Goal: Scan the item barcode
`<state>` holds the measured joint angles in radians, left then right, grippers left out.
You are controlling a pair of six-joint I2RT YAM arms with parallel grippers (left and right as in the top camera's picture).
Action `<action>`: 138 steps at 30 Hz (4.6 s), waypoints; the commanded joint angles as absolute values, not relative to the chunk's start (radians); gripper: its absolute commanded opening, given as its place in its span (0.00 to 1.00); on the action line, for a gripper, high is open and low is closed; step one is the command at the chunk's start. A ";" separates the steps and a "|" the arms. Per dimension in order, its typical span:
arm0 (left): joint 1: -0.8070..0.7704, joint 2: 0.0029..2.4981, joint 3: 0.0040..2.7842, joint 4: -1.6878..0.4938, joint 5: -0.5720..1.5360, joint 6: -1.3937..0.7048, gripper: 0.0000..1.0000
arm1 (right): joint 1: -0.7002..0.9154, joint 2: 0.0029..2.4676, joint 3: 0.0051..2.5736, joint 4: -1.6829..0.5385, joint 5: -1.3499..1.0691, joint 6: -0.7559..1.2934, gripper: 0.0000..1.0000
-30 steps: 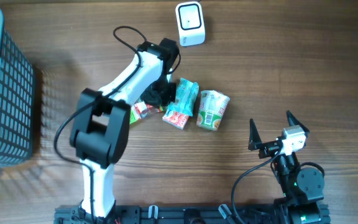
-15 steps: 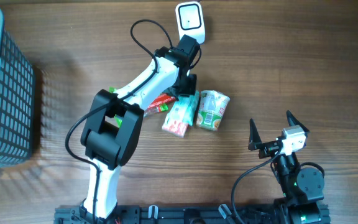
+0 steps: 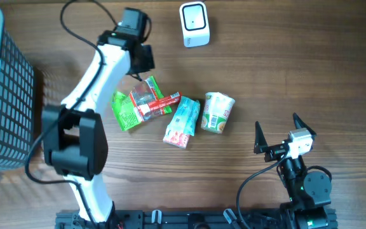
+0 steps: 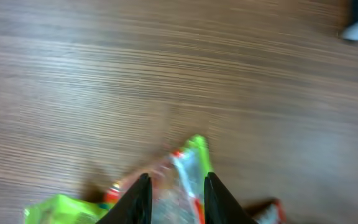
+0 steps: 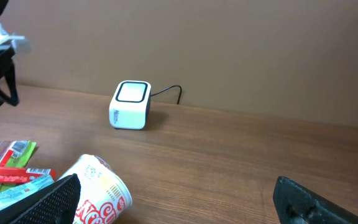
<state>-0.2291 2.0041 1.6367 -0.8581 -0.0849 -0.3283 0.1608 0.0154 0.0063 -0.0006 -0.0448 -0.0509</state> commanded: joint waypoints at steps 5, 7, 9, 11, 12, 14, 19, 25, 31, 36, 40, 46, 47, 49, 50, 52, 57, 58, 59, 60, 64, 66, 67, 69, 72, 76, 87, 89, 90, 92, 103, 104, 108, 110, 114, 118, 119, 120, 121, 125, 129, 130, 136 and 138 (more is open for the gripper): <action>-0.232 2.142 1.625 -0.942 -0.049 -0.333 0.26 | 0.157 0.010 0.005 0.002 -0.051 -0.052 1.00; -0.246 2.142 1.621 -1.004 0.004 -0.311 0.23 | 0.157 0.010 0.005 0.002 -0.051 -0.052 1.00; -0.265 2.141 1.621 -1.075 0.097 -0.261 0.17 | 0.157 0.010 0.005 0.002 -0.051 -0.052 1.00; -0.280 2.131 1.621 -1.122 0.114 -0.246 0.16 | 0.157 0.010 0.005 0.002 -0.051 -0.052 1.00; -0.279 2.115 1.621 -1.134 0.115 -0.246 0.16 | 0.157 0.010 0.005 0.002 -0.051 -0.052 1.00; -0.270 2.065 1.623 -1.124 0.115 -0.247 0.20 | 0.157 0.010 0.005 0.002 -0.051 -0.052 1.00; -0.196 1.847 1.623 -1.039 0.115 -0.247 1.00 | 0.157 0.010 0.005 0.002 -0.051 -0.052 1.00; -0.126 1.827 1.623 -0.999 0.115 -0.247 1.00 | 0.157 0.010 0.005 0.002 -0.051 -0.052 1.00; -0.127 1.827 1.623 -0.999 0.115 -0.247 1.00 | 0.157 0.010 0.005 0.002 -0.051 -0.052 1.00; -0.127 1.827 1.623 -0.999 0.115 -0.247 1.00 | 0.157 0.010 0.005 0.002 -0.051 -0.052 1.00; -0.127 1.827 1.623 -0.999 0.115 -0.247 1.00 | 0.157 0.010 0.005 0.002 -0.051 -0.052 1.00; -0.127 1.827 1.623 -0.999 0.115 -0.247 1.00 | 0.157 0.010 0.005 0.002 -0.051 -0.052 1.00; -0.127 1.827 1.623 -0.999 0.115 -0.247 1.00 | 0.157 0.010 0.005 0.002 -0.051 -0.052 1.00; -0.127 1.827 1.623 -0.999 0.115 -0.247 1.00 | 0.157 0.010 0.005 0.002 -0.051 -0.052 1.00; -0.127 1.827 1.623 -0.999 0.115 -0.247 1.00 | 0.157 0.010 0.005 0.002 -0.051 -0.052 1.00; -0.127 1.827 1.623 -0.999 0.115 -0.247 1.00 | 0.157 0.010 0.005 0.002 -0.051 -0.052 1.00; -0.127 1.827 1.623 -0.999 0.115 -0.247 1.00 | 0.157 0.010 0.005 0.011 -0.059 -0.048 1.00; -0.127 1.827 1.623 -0.999 0.115 -0.247 1.00 | 0.157 0.010 0.005 0.008 -0.077 -0.049 1.00; -0.127 1.827 1.623 -0.999 0.115 -0.247 1.00 | 0.157 0.010 0.005 0.005 -0.084 -0.049 1.00; -0.127 1.827 1.623 -0.999 0.115 -0.247 1.00 | 0.157 0.010 0.005 0.005 -0.084 -0.049 1.00; -0.127 1.827 1.623 -0.999 0.115 -0.247 1.00 | 0.157 0.010 0.005 0.043 -0.115 -0.047 1.00; -0.127 1.827 1.623 -0.999 0.115 -0.247 1.00 | 0.157 0.010 0.006 0.018 -0.121 0.019 1.00; -0.127 1.827 1.623 -0.999 0.115 -0.247 1.00 | 0.157 0.012 0.007 0.001 -0.121 0.057 1.00; -0.127 1.827 1.623 -0.999 0.115 -0.247 1.00 | 0.157 0.027 0.069 -0.072 -0.120 0.101 1.00; -0.127 1.827 1.623 -0.999 0.115 -0.247 1.00 | 0.157 0.117 0.296 -0.247 -0.053 0.089 1.00; -0.127 1.827 1.623 -0.999 0.115 -0.247 1.00 | 0.157 0.512 0.815 -0.586 -0.070 0.051 1.00; -0.127 1.827 1.623 -0.999 0.115 -0.247 1.00 | 0.138 1.354 1.478 -1.078 -0.403 -0.130 1.00; -0.127 1.827 1.623 -0.999 0.115 -0.247 1.00 | 0.068 1.374 1.477 -1.079 -0.448 -0.131 1.00; -0.127 1.827 1.623 -0.999 0.115 -0.247 1.00 | 0.005 1.382 1.477 -1.086 -0.508 -0.131 1.00; -0.127 1.827 1.623 -0.999 0.115 -0.247 1.00 | -0.144 1.433 1.470 -1.105 -0.624 -0.133 1.00; -0.053 1.827 1.623 -0.874 0.079 -0.434 1.00 | -0.136 1.575 1.002 -0.843 -0.874 -0.097 0.90; -0.022 1.827 1.623 -0.870 0.101 -0.501 1.00 | -0.112 1.575 0.968 -0.789 -0.873 -0.070 0.91; 0.076 1.827 1.623 -0.871 0.189 -0.488 1.00 | -0.014 1.575 0.907 -0.575 -0.802 0.090 0.92; 0.095 1.827 1.623 -0.881 0.190 -0.472 1.00 | 0.010 1.575 0.891 -0.524 -0.778 0.163 0.95; 0.095 1.827 1.623 -0.881 0.190 -0.472 1.00 | 0.010 1.581 0.863 -0.501 -0.780 0.187 1.00; 0.095 1.827 1.623 -0.881 0.190 -0.472 1.00 | 0.010 1.582 0.808 -0.416 -0.786 0.194 0.99; 0.094 1.827 1.623 -0.881 0.190 -0.472 1.00 | 0.010 1.582 0.791 -0.384 -0.786 0.216 1.00; 0.095 1.827 1.623 -0.881 0.190 -0.472 1.00 | 0.012 1.582 0.774 -0.347 -0.786 0.242 1.00; 0.095 1.827 1.623 -0.881 0.190 -0.472 1.00 | 0.015 1.582 0.755 -0.307 -0.790 0.266 1.00; 0.095 1.827 1.623 -0.881 0.190 -0.472 1.00 | 0.053 1.582 0.660 -0.120 -0.813 0.313 1.00; 0.095 1.827 1.623 -0.881 0.190 -0.472 1.00 | 0.069 1.582 0.645 -0.064 -0.807 0.369 1.00; 0.095 1.827 1.623 -0.881 0.190 -0.472 1.00 | 0.069 1.582 0.645 -0.062 -0.805 0.378 1.00; 0.095 1.827 1.623 -0.881 0.190 -0.472 1.00 | 0.070 1.604 0.645 -0.014 -0.797 0.392 1.00; 0.095 1.827 1.623 -0.881 0.190 -0.472 1.00 | 0.070 1.655 0.645 0.009 -0.798 0.397 0.98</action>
<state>0.0910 1.8271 1.6203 -0.8818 0.1818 -0.4694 0.0631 1.5944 0.6548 -0.0132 -0.7918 0.3859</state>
